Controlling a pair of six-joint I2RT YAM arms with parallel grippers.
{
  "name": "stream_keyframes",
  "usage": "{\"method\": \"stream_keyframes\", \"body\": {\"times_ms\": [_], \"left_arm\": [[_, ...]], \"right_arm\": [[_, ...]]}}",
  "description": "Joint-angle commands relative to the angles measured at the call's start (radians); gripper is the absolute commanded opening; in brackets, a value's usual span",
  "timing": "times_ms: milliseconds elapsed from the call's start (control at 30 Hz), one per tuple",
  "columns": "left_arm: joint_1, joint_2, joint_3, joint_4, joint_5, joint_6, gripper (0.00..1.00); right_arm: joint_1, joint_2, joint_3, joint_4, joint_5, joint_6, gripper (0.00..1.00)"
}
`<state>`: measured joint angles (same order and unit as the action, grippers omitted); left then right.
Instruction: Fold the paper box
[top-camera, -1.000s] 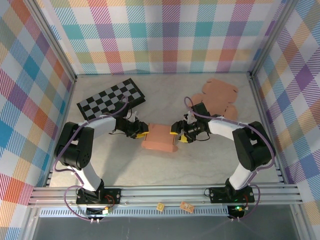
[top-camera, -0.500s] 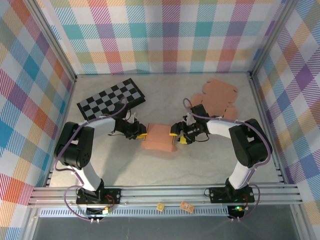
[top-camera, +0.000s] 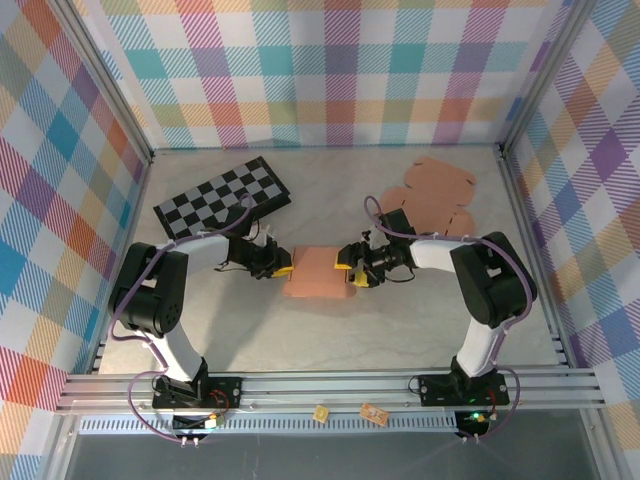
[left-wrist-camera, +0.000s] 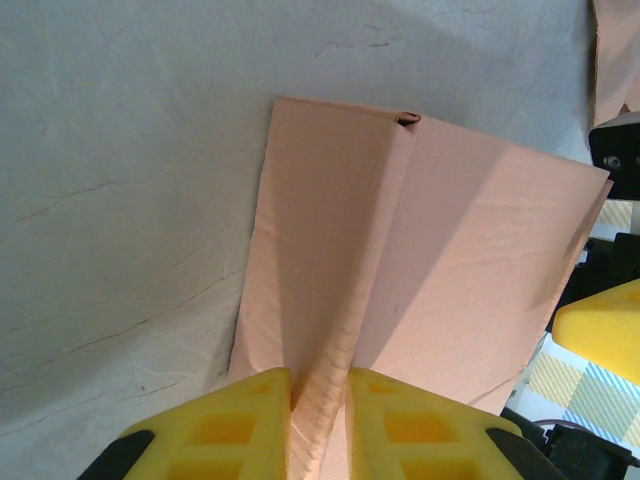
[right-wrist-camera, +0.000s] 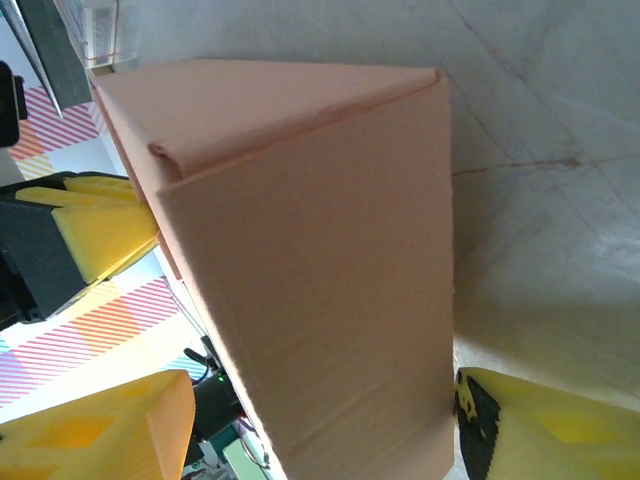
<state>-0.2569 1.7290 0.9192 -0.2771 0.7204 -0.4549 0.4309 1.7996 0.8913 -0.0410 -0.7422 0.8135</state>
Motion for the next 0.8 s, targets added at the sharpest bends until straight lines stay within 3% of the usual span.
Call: {"method": "stream_keyframes", "body": {"times_ms": [0, 333, 533, 767], "left_arm": [[0.018, 0.035, -0.028, -0.008, -0.028, 0.011, 0.19], [0.027, 0.044, -0.034, 0.035, -0.029, 0.006, 0.19], [0.030, 0.006, -0.021, 0.063, -0.023, -0.017, 0.28], [0.028, -0.172, 0.001, 0.104, -0.096, 0.015, 0.41]], "right_arm": [[-0.006, 0.021, -0.012, 0.065, -0.046, 0.027, 0.69], [0.003, 0.064, -0.008, 0.213, -0.081, 0.130, 0.67], [0.015, 0.093, -0.013, 0.306, -0.068, 0.270, 0.60], [0.016, 0.093, 0.012, 0.159, -0.034, 0.387, 0.50]]}}
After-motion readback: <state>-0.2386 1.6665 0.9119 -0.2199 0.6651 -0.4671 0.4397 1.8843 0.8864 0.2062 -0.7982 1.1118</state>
